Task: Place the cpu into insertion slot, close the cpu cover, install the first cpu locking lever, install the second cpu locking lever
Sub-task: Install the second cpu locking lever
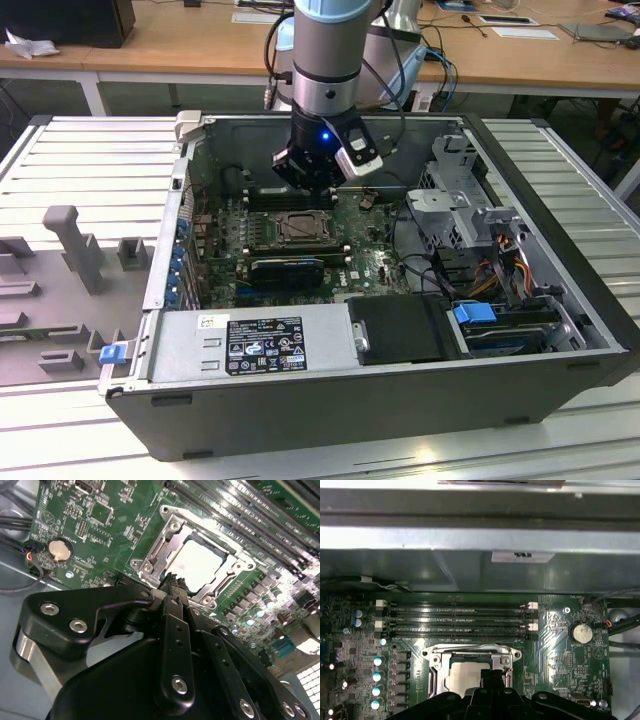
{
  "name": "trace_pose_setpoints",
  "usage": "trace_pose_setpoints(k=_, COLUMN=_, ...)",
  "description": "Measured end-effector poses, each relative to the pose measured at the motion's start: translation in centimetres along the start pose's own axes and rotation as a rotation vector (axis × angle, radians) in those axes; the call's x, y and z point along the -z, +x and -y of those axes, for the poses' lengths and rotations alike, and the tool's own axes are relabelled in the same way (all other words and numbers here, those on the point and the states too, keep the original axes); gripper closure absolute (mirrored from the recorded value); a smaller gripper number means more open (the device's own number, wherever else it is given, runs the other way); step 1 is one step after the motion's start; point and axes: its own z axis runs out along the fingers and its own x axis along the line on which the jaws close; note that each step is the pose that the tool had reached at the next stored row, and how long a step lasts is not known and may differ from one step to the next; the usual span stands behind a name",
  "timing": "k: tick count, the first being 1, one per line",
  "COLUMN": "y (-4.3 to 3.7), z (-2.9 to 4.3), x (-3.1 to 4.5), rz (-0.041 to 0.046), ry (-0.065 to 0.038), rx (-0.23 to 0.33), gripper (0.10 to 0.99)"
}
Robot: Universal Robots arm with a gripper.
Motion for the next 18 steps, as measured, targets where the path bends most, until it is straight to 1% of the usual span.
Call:
trace_pose_setpoints(k=2, y=0.0, z=0.51, x=0.05, rz=0.0, ry=0.0, rx=0.0, gripper=0.98)
trace_pose_setpoints(k=5, y=0.01, z=0.94, x=0.14, rz=0.0001, ry=0.0, rx=0.0, gripper=0.98)
trace_pose_setpoints(k=6, y=0.01, z=0.96, x=0.4, rz=0.0, ry=0.0, rx=0.0, gripper=0.98)
trace_pose_setpoints(k=9, y=0.0, z=0.94, x=0.82, rz=0.0, ry=0.0, rx=0.0, gripper=0.98)
trace_pose_setpoints(k=12, y=0.0, z=0.97, x=0.98, rz=0.0001, ry=0.0, rx=0.0, gripper=0.98)
trace_pose_setpoints(k=15, y=0.0, z=1.4, x=1.03, rz=-0.0001, ry=0.0, rx=0.0, gripper=0.98)
trace_pose_setpoints(k=18, y=0.01, z=2.32, x=1.09, rz=-0.0001, ry=0.0, rx=0.0, gripper=0.98)
